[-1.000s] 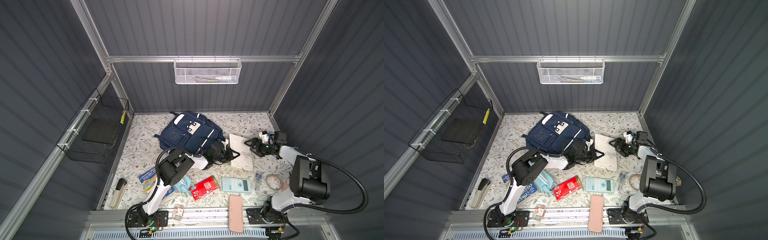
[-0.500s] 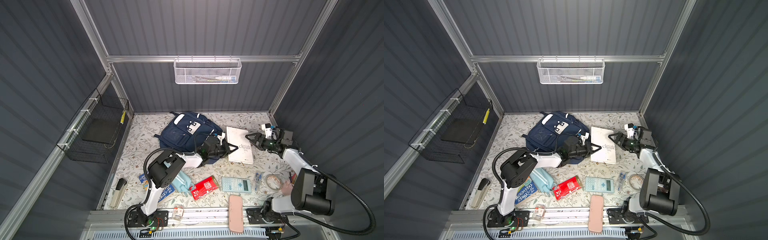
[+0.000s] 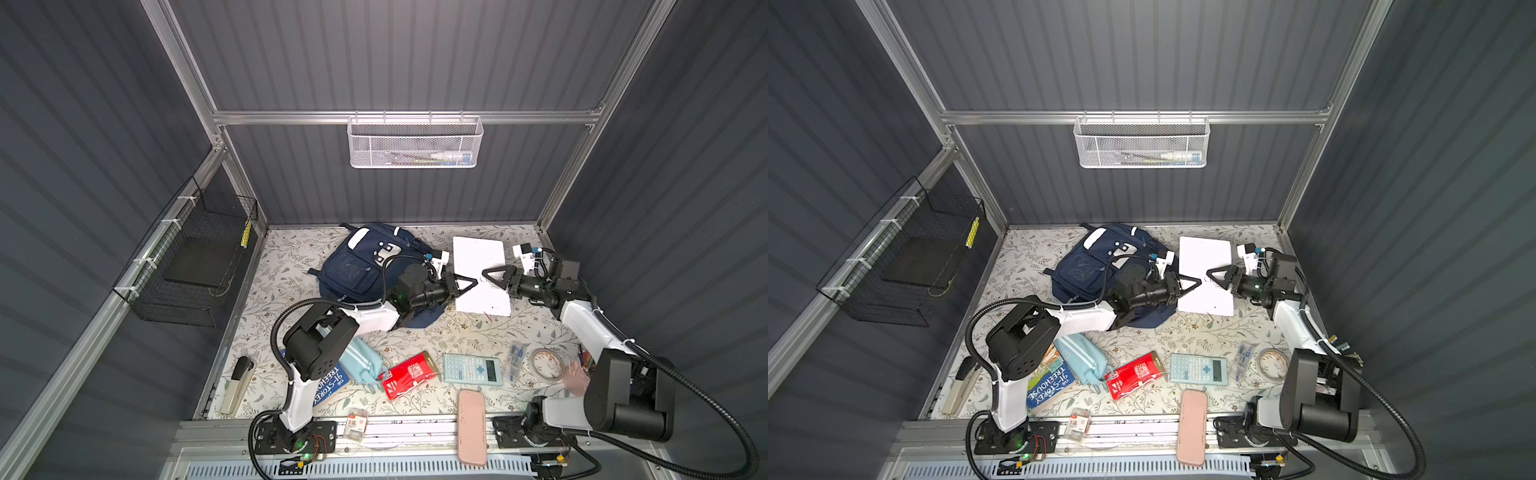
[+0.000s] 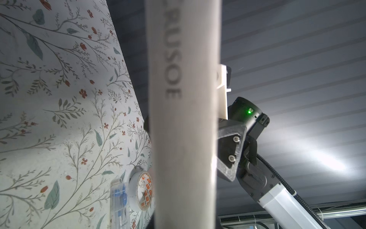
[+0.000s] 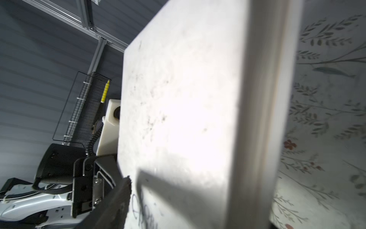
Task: Pack the student bag
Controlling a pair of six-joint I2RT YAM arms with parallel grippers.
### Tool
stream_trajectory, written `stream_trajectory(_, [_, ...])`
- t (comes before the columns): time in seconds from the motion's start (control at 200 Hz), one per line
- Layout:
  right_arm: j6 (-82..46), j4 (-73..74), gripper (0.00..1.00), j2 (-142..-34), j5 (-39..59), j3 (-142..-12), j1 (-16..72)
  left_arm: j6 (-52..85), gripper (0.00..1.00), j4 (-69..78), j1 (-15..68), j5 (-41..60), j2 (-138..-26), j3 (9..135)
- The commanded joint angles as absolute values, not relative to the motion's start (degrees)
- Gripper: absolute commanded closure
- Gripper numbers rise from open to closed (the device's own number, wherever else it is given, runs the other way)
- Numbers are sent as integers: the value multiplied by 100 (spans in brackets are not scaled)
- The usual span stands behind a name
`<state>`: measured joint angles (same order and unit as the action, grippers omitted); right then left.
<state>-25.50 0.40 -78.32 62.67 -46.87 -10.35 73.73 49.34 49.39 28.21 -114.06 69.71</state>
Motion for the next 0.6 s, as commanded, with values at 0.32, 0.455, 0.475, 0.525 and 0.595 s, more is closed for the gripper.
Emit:
stream_trajectory(0.32, [-3299, 1456, 88, -7868, 6917, -4322, -1015, 7304, 86, 5608, 4979, 3083, -11397, 7244])
stream_trajectory(0.455, [-3436, 1586, 100, -7820, 6902, -4283, -1040, 7142, 51, 5252, 4889, 2927, -11273, 7094])
stream_trajectory(0.475, [-3480, 1632, 100, -7797, 6900, -4278, -1050, 7080, 45, 5121, 4875, 2900, -11234, 7069])
stream_trajectory(0.525, [-3566, 1700, 100, -7739, 6869, -4272, -1063, 6851, 31, 4645, 4819, 2755, -11064, 6958])
stream_trajectory(0.595, [-3644, 1738, 100, -7570, 6674, -4238, -1099, 6306, 15, 3399, 4719, 2327, -10716, 6867])
